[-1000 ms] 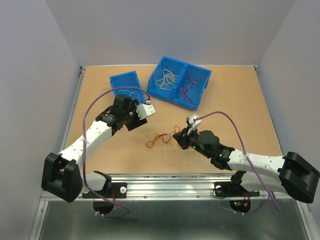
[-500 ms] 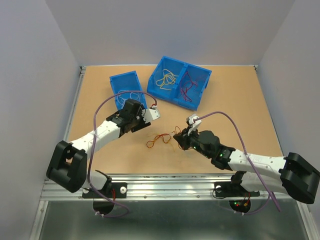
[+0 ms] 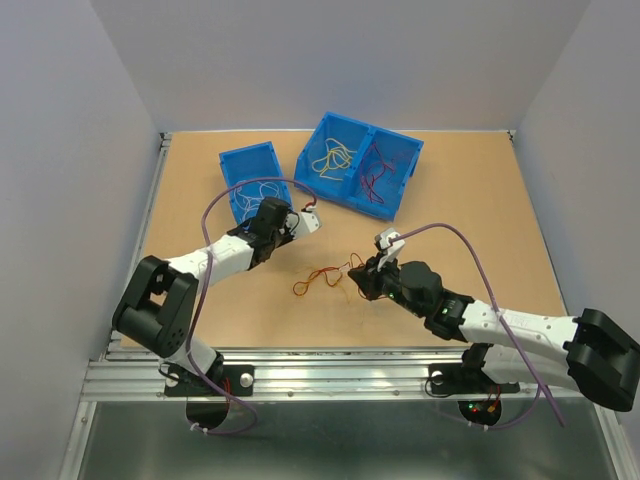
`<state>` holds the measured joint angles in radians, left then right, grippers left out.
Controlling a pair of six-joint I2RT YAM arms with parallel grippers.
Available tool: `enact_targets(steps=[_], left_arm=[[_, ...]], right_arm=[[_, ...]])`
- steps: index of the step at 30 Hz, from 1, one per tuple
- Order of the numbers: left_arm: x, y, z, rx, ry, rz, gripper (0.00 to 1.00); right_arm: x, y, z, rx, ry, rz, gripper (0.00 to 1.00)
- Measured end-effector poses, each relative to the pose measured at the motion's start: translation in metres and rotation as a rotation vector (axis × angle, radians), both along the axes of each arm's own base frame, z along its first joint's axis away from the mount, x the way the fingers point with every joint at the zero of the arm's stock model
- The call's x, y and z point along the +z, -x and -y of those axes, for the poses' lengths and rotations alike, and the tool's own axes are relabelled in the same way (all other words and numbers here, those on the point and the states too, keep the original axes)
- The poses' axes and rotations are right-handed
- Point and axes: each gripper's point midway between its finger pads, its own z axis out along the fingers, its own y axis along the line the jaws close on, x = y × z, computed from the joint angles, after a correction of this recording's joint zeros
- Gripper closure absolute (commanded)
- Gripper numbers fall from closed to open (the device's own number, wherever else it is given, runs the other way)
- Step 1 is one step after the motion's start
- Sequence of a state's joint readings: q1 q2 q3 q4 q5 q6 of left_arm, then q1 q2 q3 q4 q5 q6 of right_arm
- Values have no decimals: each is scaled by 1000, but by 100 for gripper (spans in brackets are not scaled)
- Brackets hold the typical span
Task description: Untangle the cables
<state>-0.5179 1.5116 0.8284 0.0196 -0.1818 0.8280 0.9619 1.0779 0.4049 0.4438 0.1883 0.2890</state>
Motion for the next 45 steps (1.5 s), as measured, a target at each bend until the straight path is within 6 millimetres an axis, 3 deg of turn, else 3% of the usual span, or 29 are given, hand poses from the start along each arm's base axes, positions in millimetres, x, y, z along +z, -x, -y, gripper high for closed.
enact_targets(steps=[3, 4, 5, 17, 22, 24, 25, 28, 32, 34, 36, 37, 39, 41, 45], left_arm=[[-5, -1, -2, 8, -14, -6, 83], [-6, -2, -2, 10, -16, -5, 96], [-7, -2, -2, 10, -19, -5, 100], [3, -15, -10, 40, 45, -18, 100], [45, -56, -24, 121, 165, 49, 99], [52, -73, -30, 154, 183, 67, 88], [51, -80, -31, 163, 187, 70, 72], [33, -91, -28, 176, 187, 38, 48], [6, -85, -28, 185, 169, -21, 35], [12, -80, -26, 178, 189, -9, 28], [27, -75, -24, 173, 216, 19, 25], [43, -72, -22, 163, 237, 56, 17], [77, -65, -13, 132, 282, 132, 14], [117, -51, 4, 63, 357, 220, 12], [174, -13, 45, -146, 510, 305, 9]], right_arm=[[1, 0, 0, 0, -3, 2, 99], [1, 0, 0, 0, -3, 2, 99], [1, 0, 0, 0, -2, 1, 99], [-1, 1, 1, 0, 4, -3, 99], [-1, 1, 1, -1, 6, -4, 99], [-2, 0, 1, -1, 7, -5, 99], [-2, 0, 1, -2, 9, -7, 99], [-3, -2, -2, -3, 16, -11, 99], [8, -6, -7, -9, 2, -3, 99], [17, -9, -9, -11, -12, 8, 99], [24, -10, -12, -10, -25, 17, 99], [27, -10, -13, -5, -29, 19, 99], [29, -9, -15, 8, -34, 21, 99], [32, -6, -17, 27, -37, 23, 99], [43, -3, -21, 58, -52, 33, 99]])
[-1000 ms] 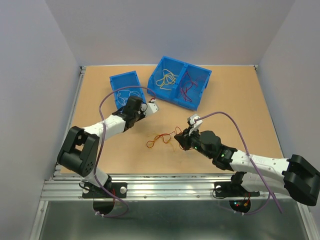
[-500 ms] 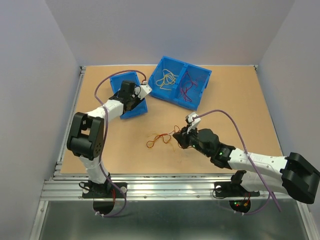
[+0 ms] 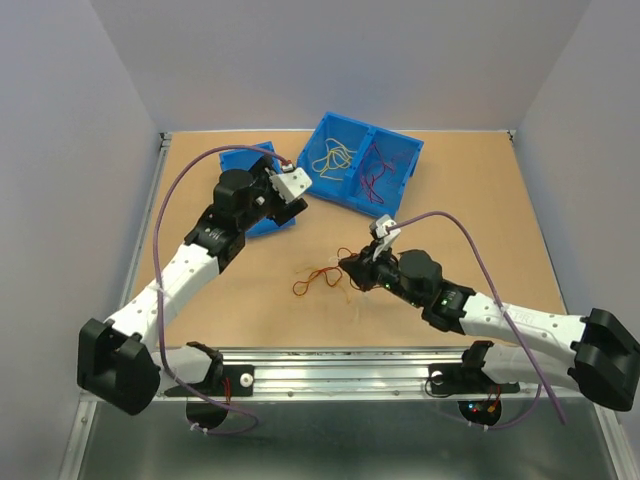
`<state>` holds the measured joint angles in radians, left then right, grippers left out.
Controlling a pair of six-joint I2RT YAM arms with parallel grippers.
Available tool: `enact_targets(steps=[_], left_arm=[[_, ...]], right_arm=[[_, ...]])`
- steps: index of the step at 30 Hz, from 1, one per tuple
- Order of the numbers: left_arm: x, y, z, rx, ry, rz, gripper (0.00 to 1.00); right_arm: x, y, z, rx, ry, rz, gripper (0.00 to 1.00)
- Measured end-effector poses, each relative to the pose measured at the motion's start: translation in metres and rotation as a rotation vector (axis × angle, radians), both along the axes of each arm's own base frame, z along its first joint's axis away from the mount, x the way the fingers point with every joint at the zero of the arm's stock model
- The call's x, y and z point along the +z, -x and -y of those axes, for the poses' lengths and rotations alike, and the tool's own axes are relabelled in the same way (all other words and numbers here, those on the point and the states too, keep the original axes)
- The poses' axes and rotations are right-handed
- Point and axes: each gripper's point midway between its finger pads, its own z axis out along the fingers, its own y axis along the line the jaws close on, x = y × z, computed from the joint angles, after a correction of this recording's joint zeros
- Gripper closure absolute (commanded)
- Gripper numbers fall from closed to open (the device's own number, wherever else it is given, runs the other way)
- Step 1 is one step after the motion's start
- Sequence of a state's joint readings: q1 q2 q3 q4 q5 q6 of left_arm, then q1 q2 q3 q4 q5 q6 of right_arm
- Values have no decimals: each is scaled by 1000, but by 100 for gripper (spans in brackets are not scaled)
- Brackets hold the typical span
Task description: Untangle the cables
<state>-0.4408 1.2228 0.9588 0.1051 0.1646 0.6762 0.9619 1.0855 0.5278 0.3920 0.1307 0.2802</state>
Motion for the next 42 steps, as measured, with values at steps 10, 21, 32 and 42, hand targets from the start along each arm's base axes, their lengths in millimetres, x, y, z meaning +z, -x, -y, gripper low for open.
enact_targets(steps=[10, 21, 32, 42], left_arm=[[-50, 74, 56, -385, 223, -94, 9], [-50, 122, 82, -622, 296, -47, 9], [-62, 143, 104, -751, 296, -95, 13], [-84, 137, 125, -740, 286, -191, 30]], right_arm=[[51, 11, 3, 49, -101, 90, 99], [66, 17, 6, 67, -134, 120, 99], [69, 16, -1, 88, -129, 123, 99], [67, 15, -2, 90, -122, 122, 99]])
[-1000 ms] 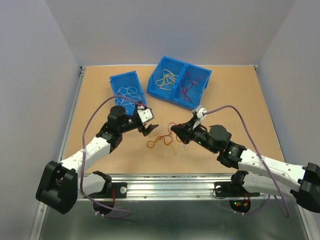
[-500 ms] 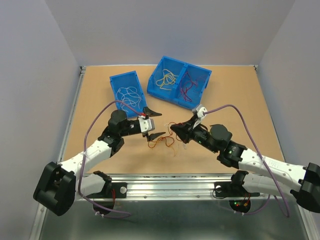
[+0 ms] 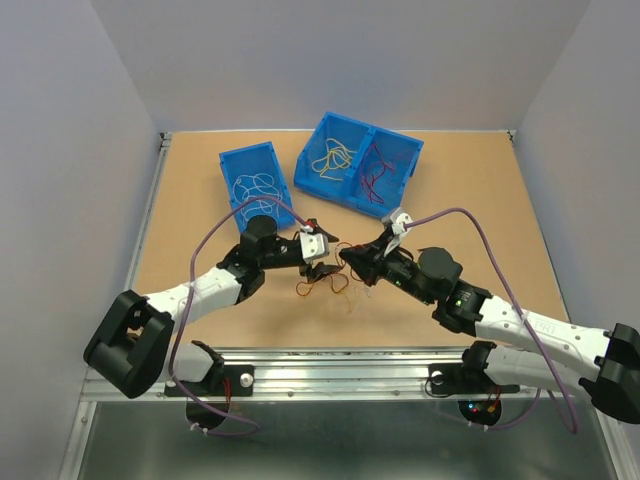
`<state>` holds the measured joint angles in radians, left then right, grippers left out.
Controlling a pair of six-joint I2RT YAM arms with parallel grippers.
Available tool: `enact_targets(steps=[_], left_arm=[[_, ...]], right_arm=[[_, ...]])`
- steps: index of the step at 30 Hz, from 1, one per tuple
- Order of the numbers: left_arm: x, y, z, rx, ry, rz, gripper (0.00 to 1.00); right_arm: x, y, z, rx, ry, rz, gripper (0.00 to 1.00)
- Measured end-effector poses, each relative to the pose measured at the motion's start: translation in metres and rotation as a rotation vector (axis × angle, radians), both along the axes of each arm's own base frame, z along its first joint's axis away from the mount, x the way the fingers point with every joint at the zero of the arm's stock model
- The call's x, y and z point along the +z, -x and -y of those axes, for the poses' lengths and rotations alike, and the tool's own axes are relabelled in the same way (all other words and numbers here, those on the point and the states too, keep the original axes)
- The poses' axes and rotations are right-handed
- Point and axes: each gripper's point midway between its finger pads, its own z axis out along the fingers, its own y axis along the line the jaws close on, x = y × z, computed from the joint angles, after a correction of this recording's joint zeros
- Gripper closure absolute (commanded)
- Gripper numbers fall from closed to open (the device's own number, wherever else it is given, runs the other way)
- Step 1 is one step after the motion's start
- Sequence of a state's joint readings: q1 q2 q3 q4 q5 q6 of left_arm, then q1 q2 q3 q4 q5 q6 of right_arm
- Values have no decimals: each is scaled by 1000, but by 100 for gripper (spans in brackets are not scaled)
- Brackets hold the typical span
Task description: Untangle the cables
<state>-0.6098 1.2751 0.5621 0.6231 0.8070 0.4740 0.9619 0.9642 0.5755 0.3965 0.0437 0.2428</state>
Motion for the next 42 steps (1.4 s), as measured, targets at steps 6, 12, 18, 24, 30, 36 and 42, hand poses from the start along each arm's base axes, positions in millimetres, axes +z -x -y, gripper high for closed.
enact_targets(steps=[6, 12, 18, 24, 30, 36, 42], left_arm=[[4, -2, 6, 0, 5, -9, 83], [3, -8, 5, 38, -3, -4, 100], [1, -28, -4, 160, -27, 18, 100], [19, -47, -24, 278, -11, 63, 100], [37, -49, -33, 314, 10, 108, 100], [42, -47, -37, 319, 10, 130, 100], [45, -47, -41, 338, 6, 137, 100]], right_arm=[[1, 0, 0, -1, -3, 2, 99], [5, -2, 4, -22, -16, 9, 99], [15, -2, 33, -118, -82, 25, 84], [-4, -15, 70, -316, -103, -28, 42], [-25, -26, 78, -400, -47, -65, 22], [-86, -29, 54, -331, 157, -134, 21], [-131, -35, 37, -300, 305, -195, 23]])
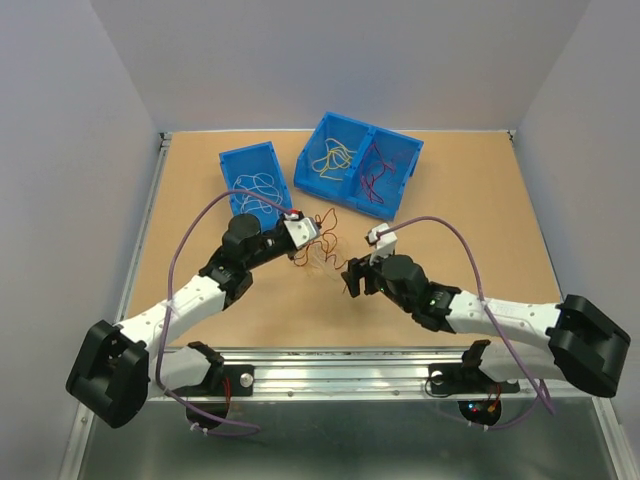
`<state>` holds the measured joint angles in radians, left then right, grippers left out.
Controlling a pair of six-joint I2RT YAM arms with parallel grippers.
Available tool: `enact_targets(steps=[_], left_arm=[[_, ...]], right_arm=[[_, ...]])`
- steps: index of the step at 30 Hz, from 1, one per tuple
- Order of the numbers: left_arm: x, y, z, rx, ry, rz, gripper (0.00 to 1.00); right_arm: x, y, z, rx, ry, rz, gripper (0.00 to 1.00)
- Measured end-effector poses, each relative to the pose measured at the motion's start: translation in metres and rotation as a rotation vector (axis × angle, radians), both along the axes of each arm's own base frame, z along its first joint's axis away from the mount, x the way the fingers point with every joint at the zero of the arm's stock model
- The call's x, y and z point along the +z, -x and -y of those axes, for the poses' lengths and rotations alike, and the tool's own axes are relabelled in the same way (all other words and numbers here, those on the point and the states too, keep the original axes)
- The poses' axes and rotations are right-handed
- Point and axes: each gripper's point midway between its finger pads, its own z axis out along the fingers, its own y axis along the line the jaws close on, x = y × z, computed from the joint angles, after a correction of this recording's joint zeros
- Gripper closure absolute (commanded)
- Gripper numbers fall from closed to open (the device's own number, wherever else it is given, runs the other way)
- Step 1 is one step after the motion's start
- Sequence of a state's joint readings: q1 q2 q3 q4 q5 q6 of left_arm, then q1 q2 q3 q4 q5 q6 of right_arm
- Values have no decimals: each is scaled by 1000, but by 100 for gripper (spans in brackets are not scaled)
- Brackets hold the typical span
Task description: Untangle the cables
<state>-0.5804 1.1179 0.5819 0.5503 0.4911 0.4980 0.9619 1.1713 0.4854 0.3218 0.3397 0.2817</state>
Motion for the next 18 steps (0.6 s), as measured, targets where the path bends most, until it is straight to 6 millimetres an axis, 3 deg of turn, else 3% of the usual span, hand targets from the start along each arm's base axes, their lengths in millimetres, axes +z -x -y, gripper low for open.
enact_targets(steps=[12, 18], left_arm=[[14, -10, -19, 85, 26, 20, 100], [23, -12, -25, 113, 49, 25, 100]], right_arm=[[-45, -20, -14, -35, 148, -62, 19], [-51, -30, -21, -56, 180, -62, 19]])
